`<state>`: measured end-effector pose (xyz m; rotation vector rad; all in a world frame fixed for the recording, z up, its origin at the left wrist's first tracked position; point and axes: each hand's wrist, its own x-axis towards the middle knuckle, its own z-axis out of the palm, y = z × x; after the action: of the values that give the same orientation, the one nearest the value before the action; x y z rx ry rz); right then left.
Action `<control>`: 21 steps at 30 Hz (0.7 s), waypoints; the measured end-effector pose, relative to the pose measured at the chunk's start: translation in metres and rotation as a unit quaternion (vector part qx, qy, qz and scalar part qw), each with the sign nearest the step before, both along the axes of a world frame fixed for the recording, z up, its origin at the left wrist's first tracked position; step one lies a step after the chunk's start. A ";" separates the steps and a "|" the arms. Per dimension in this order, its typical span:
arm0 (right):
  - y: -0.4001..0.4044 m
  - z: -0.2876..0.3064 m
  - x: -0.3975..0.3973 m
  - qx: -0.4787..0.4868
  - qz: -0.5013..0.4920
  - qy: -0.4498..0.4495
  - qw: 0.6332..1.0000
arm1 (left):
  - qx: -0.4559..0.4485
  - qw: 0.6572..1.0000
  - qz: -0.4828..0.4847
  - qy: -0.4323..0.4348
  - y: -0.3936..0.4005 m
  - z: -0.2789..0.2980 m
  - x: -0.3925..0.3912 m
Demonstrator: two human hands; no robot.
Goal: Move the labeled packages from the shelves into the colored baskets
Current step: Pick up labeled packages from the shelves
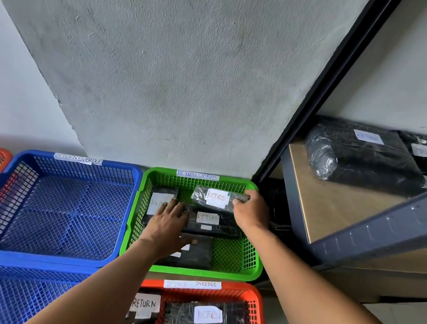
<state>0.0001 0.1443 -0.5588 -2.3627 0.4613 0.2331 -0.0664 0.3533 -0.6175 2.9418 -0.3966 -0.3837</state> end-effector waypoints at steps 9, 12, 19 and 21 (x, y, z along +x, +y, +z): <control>0.031 -0.029 0.033 0.038 -0.017 0.059 0.997 | -0.030 0.996 0.041 -0.077 0.023 -0.004 -0.004; 0.036 -0.038 0.040 0.032 -0.024 0.055 0.998 | -0.022 0.997 0.040 -0.070 0.026 -0.006 -0.006; 0.036 -0.046 0.045 0.088 -0.076 0.064 0.991 | -0.029 0.997 0.062 -0.047 0.022 -0.009 -0.010; 0.033 -0.046 0.043 0.092 -0.067 0.060 0.992 | -0.030 0.997 0.065 -0.042 0.021 -0.009 -0.010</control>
<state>0.0431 0.1772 -0.6052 -2.1369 0.6260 0.3429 -0.0765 0.3747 -0.6267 2.9113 -0.2217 -0.2283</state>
